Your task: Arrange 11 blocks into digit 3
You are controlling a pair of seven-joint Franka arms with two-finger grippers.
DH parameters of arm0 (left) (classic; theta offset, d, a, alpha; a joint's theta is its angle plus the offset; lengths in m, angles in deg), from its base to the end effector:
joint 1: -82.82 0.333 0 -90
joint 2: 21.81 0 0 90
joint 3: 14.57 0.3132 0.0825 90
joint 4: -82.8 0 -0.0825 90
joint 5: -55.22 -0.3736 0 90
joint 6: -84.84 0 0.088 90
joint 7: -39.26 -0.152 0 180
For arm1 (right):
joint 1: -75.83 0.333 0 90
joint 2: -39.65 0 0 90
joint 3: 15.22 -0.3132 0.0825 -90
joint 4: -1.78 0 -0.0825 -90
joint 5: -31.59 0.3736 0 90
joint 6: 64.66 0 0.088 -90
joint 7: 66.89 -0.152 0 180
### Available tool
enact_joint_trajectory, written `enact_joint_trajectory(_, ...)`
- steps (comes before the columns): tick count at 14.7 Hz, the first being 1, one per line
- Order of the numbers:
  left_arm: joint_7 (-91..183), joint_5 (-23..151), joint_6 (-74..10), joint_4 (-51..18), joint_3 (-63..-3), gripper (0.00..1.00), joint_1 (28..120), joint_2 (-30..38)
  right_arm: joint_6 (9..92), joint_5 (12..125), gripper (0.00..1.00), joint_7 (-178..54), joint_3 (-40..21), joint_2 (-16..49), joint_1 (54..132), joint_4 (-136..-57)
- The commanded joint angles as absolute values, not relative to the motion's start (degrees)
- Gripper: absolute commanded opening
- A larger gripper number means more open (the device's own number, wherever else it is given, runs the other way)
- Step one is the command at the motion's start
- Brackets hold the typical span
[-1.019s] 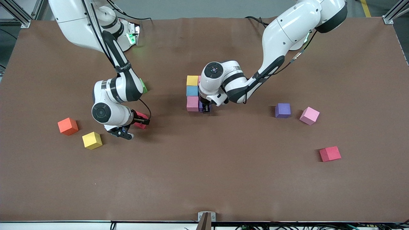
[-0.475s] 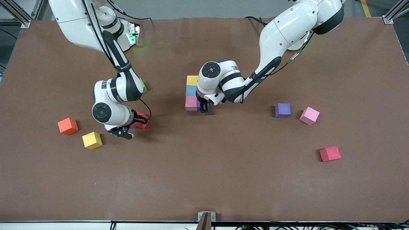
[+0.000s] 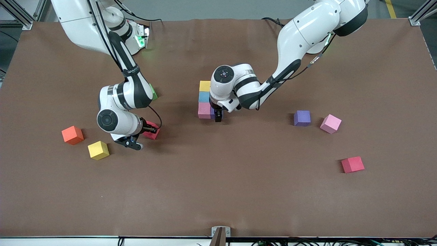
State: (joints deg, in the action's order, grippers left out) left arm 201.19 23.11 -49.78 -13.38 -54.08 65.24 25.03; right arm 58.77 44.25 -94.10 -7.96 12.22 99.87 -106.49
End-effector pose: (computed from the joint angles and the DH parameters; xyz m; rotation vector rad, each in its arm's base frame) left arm 0.4179 -0.5309 0.1723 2.1279 2.2311 -0.1499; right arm 0.5624 0.1881 0.1985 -3.0561 0.4858 0.3622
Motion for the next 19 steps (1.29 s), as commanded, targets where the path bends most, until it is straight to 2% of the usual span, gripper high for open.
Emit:
enact_joint_trajectory(1,216.2,19.7,-43.0,-14.6,-59.8,1.00,68.5,19.9,55.9,45.0,0.39,-90.6,-8.1,12.7,101.6,-100.3)
enact_joint_trajectory(5,206.6,19.5,-35.1,-14.6,-71.1,1.00,81.2,18.7,54.3,45.0,0.39,-89.8,-8.1,7.3,106.4,-89.9)
enact_joint_trajectory(7,198.2,18.8,-32.1,-14.6,-73.3,1.00,85.3,18.5,52.3,44.9,0.38,-89.8,-8.1,4.5,108.9,-85.5)
enact_joint_trajectory(11,173.0,16.9,-30.9,-14.6,-73.2,1.00,91.7,17.3,51.6,45.0,0.37,-89.6,-8.1,-1.1,112.8,-77.2)
enact_joint_trajectory(14,153.1,16.1,-27.8,-15.5,-73.3,0.99,97.4,17.0,50.9,44.9,0.37,-84.1,-8.1,-2.8,115.5,-76.4)
enact_joint_trajectory(19,124.0,16.1,-27.6,-21.0,-73.9,0.99,107.2,15.0,49.0,45.1,0.37,-84.1,-8.1,-3.9,117.7,-76.5)
